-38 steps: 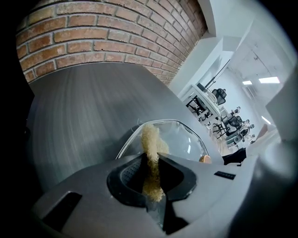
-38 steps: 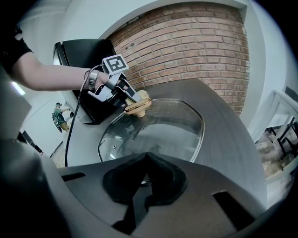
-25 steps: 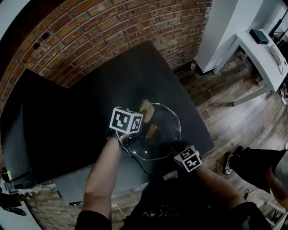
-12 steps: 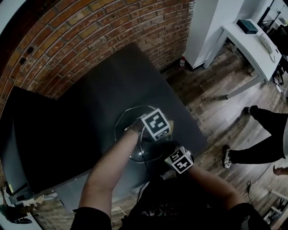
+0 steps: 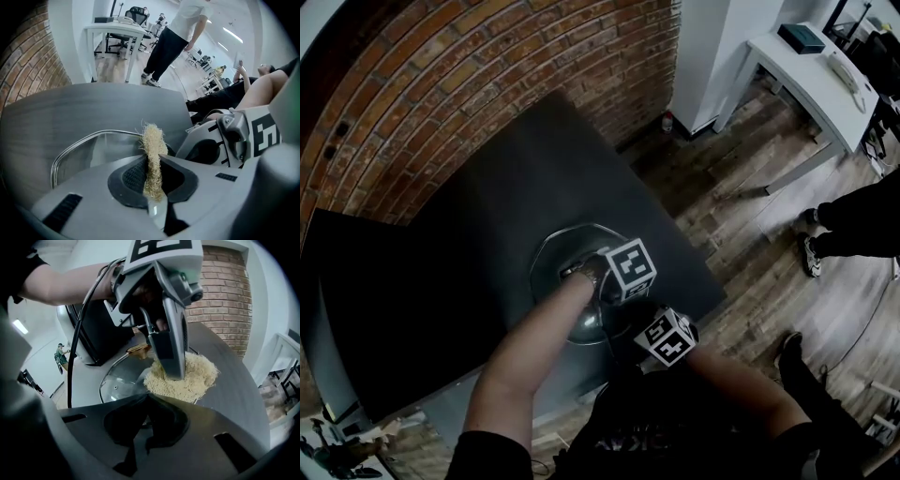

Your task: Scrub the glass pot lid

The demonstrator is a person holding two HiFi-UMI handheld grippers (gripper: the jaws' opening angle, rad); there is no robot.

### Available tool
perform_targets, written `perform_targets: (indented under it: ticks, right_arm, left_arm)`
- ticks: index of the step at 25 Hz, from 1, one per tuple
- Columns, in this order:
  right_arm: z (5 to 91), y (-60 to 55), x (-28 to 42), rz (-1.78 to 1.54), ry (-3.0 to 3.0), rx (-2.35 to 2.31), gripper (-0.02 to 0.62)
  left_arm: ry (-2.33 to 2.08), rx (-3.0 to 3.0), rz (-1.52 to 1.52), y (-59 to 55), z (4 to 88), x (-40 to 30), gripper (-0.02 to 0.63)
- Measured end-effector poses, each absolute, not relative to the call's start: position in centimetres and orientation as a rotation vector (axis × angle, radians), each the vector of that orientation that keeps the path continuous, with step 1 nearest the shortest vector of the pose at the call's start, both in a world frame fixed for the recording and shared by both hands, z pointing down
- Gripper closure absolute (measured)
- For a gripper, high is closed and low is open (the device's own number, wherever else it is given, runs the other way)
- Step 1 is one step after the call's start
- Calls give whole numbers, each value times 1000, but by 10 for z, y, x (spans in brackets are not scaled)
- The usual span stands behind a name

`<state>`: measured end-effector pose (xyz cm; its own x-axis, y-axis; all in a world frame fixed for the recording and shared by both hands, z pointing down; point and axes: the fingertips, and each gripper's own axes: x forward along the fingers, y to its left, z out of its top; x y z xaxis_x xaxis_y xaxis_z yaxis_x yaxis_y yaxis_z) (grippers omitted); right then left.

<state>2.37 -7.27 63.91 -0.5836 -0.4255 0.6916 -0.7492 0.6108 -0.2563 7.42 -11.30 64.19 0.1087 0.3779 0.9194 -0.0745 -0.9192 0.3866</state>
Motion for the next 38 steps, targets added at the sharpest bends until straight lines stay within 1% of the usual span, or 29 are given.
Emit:
perform_targets:
  ticks: [12,38]
  right_arm:
    - [640,-73,23,734,-2236,919,577]
    - [642,-74,21,744,-2249,908,577]
  left_arm:
    - [205,1998,1829,-130,649,78,547]
    - [-78,1818,1410,-204,649,60,548]
